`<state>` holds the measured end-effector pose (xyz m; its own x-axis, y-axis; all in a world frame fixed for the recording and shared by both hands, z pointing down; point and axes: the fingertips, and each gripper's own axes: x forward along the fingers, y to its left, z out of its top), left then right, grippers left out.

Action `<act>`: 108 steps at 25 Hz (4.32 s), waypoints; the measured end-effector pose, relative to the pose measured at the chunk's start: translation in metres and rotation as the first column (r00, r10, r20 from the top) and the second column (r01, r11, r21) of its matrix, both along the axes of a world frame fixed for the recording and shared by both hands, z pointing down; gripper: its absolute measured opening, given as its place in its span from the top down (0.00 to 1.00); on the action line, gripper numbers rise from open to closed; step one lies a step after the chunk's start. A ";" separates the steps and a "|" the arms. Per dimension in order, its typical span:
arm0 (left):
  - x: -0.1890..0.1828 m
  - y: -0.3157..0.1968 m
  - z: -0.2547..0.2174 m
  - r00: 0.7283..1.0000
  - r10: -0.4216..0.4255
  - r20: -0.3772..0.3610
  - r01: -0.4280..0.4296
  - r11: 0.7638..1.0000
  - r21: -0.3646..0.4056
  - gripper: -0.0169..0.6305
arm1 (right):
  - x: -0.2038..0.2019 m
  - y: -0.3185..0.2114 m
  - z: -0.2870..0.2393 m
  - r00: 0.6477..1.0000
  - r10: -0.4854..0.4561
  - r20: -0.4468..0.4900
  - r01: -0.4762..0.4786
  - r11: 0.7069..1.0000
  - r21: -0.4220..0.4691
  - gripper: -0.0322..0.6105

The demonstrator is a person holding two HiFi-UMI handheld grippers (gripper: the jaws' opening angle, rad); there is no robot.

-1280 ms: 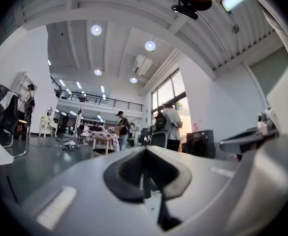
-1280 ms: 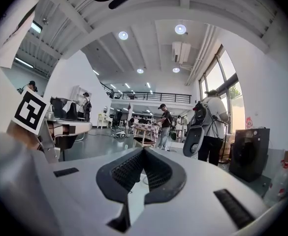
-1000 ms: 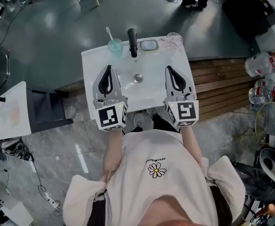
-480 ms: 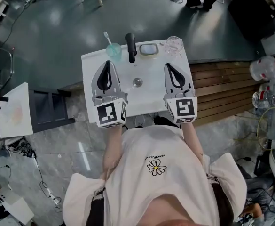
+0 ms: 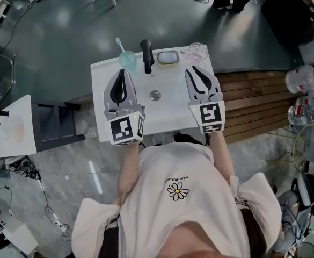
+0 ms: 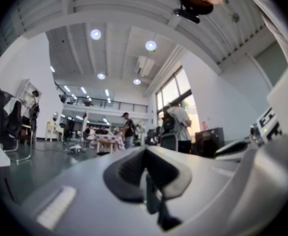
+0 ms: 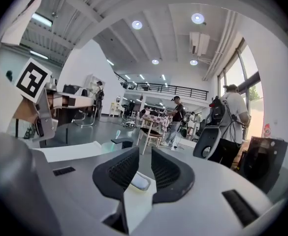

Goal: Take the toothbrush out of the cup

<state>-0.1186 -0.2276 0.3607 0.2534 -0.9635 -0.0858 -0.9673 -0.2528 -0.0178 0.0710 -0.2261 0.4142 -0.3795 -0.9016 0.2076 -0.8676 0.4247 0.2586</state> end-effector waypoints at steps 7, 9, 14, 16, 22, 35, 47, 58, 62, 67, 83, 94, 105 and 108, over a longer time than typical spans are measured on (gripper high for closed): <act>0.000 0.000 0.004 1.000 -0.023 0.008 0.023 1.000 -0.015 0.96 | 0.023 -0.053 0.028 0.965 -0.043 -0.260 0.035 0.999 -0.034 0.83; 0.001 0.001 0.003 0.999 -0.032 0.012 0.032 0.999 -0.016 0.96 | 0.030 -0.067 0.043 0.935 -0.058 -0.350 0.040 0.997 -0.059 0.82; -0.001 0.002 0.003 0.998 -0.060 0.014 0.061 0.998 -0.022 0.96 | 0.036 -0.094 0.086 0.889 -0.139 -0.436 0.063 0.981 -0.184 0.79; -0.002 0.002 0.005 0.997 -0.072 0.011 0.072 0.997 -0.031 0.96 | 0.037 -0.101 0.103 0.866 -0.172 -0.470 0.071 0.972 -0.224 0.79; -0.004 0.005 0.009 0.995 -0.094 0.015 0.095 0.994 -0.049 0.96 | 0.041 -0.117 0.135 0.834 -0.206 -0.513 0.062 0.957 -0.283 0.81; -0.009 0.002 0.014 0.993 -0.117 0.013 0.117 0.991 -0.065 0.96 | 0.044 -0.128 0.144 0.858 -0.198 -0.473 0.047 0.949 -0.311 0.91; -0.003 -0.001 0.006 0.996 -0.093 0.007 0.093 0.995 -0.044 0.96 | 0.049 -0.127 0.122 0.927 -0.113 -0.358 -0.007 0.948 -0.319 0.91; -0.002 0.002 -0.021 0.998 -0.067 0.011 0.066 0.997 0.034 0.96 | 0.039 -0.113 0.030 0.976 -0.033 -0.213 0.006 0.992 -0.126 0.92; -0.004 0.002 -0.033 0.998 -0.064 0.021 0.062 0.996 0.066 0.96 | 0.029 -0.093 -0.013 0.991 0.008 -0.133 -0.009 1.000 -0.004 0.92; -0.007 0.006 -0.045 0.997 -0.070 0.027 0.067 0.993 0.096 0.96 | 0.018 -0.062 -0.065 0.998 0.051 0.034 -0.055 0.987 0.153 0.92; -0.002 0.012 -0.057 0.997 -0.064 0.042 0.058 0.989 0.135 0.96 | 0.002 -0.010 -0.094 0.953 -0.010 0.303 -0.064 0.970 0.234 0.92; -0.010 -0.005 -0.041 0.998 -0.065 -0.009 0.065 0.994 0.083 0.92 | -0.007 -0.011 -0.082 0.961 -0.037 0.275 -0.021 0.979 0.203 0.92; -0.036 -0.131 0.056 0.993 -0.031 -0.118 0.003 0.972 -0.234 0.55 | 0.003 -0.006 -0.077 0.958 -0.023 0.285 -0.028 0.985 0.172 0.91; -0.041 -0.158 0.096 0.993 -0.048 -0.104 0.009 0.938 -0.346 0.55 | 0.004 -0.006 -0.074 0.959 -0.017 0.283 -0.029 0.987 0.158 0.91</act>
<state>-0.1599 -0.3851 0.4568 0.2335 -0.9455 0.2267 -0.9652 -0.1972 0.1719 0.0746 -0.2318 0.3402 -0.3966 -0.9164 -0.0534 -0.9171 0.3930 0.0667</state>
